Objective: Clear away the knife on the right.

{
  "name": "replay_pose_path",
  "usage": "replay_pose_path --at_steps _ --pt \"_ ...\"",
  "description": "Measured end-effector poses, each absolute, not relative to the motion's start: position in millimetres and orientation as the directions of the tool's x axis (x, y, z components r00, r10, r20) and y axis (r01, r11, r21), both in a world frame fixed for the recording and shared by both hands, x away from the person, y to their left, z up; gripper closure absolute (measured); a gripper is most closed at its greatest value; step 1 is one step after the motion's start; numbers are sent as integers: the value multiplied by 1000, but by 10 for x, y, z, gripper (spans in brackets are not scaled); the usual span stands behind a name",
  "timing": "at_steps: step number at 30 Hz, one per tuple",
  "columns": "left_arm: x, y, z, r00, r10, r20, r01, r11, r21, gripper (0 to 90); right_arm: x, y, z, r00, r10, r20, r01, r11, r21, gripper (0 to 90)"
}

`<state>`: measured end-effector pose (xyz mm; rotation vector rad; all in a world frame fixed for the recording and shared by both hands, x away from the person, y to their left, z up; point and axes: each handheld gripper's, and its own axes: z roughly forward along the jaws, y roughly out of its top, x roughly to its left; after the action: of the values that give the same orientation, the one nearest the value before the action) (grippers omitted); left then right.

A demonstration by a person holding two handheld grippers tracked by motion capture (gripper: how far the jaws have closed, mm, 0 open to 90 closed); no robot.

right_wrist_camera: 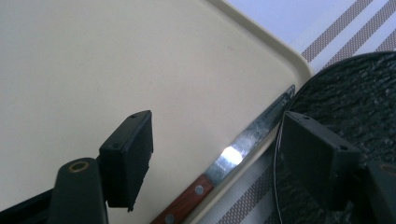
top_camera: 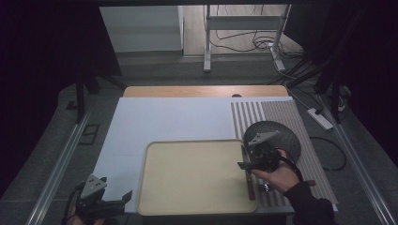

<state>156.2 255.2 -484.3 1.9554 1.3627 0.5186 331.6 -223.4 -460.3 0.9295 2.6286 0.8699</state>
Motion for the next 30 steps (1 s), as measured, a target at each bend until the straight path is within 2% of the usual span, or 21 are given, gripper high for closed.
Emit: replay_pose_path --at_steps 30 --pt "1544 2561 -4844 365 929 -61 653 -209 728 0 3128 -2566 -4552 -745 667 14 527 575 626 105"
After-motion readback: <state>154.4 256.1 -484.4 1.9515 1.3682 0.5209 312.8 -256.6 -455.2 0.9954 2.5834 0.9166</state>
